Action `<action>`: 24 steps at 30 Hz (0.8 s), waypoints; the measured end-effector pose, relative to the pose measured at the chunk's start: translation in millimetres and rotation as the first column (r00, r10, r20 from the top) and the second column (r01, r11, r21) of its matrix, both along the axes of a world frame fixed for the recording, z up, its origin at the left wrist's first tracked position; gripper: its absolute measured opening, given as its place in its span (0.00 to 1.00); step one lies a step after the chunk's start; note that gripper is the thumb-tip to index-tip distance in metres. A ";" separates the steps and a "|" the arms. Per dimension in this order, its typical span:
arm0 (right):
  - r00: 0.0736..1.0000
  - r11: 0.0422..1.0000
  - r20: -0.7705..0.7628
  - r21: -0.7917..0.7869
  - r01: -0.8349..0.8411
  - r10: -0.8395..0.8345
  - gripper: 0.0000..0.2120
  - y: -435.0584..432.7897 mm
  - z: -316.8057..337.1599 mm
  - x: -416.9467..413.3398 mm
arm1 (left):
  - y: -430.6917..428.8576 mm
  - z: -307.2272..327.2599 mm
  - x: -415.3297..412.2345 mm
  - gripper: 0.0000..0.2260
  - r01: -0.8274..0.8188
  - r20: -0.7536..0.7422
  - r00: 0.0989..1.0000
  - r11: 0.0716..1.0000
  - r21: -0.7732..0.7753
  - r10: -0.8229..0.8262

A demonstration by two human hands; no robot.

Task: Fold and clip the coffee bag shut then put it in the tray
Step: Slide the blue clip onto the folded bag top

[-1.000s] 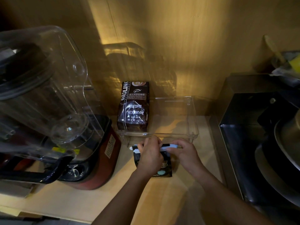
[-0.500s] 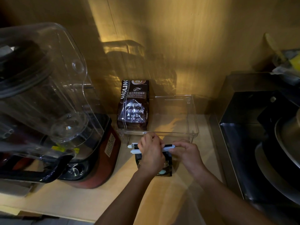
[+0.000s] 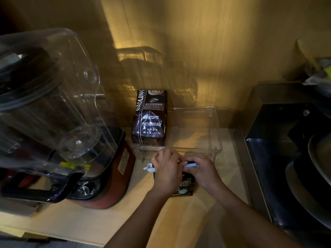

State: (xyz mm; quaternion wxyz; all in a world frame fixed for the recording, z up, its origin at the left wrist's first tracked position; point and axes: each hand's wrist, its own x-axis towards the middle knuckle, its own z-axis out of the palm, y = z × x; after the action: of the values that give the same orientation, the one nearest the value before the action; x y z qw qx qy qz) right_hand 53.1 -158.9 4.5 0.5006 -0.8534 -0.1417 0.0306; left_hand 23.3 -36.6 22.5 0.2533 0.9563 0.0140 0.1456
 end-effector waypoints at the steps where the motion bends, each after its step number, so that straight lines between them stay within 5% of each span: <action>1: 1.000 1.000 -0.008 0.017 0.011 -0.011 0.07 -0.1 -1.0 -0.4 | 7.0 3.0 -0.1 0.09 0.007 0.012 1.000 1.000 0.016 -0.007; 5: 0.989 0.996 -0.139 0.066 0.066 -0.056 0.07 -4.1 -1.3 -0.2 | 37.2 14.8 -2.4 0.20 0.119 -0.096 0.989 0.991 0.062 -0.113; 15: 0.980 0.996 -0.197 0.085 0.019 -0.001 0.07 -7.6 4.6 -1.7 | 46.6 15.0 -3.7 0.09 0.154 -0.156 0.978 0.984 0.091 -0.138; 19: 0.997 0.999 -0.074 0.017 -0.029 0.030 0.08 -7.1 6.6 0.9 | 46.1 16.7 -1.7 0.10 0.110 -0.200 0.974 0.994 0.026 -0.103; 24: 0.957 0.940 0.210 -0.319 -0.124 0.198 0.10 -7.1 8.2 7.8 | 47.8 16.3 -3.0 0.10 0.083 -0.203 0.976 0.996 0.020 -0.077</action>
State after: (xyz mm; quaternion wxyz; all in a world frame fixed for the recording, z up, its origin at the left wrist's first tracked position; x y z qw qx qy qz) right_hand 60.9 -165.9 12.7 0.3392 -0.9027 -0.2644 -0.0100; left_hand 20.3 11.2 38.8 0.2427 0.9694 -0.0008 0.0376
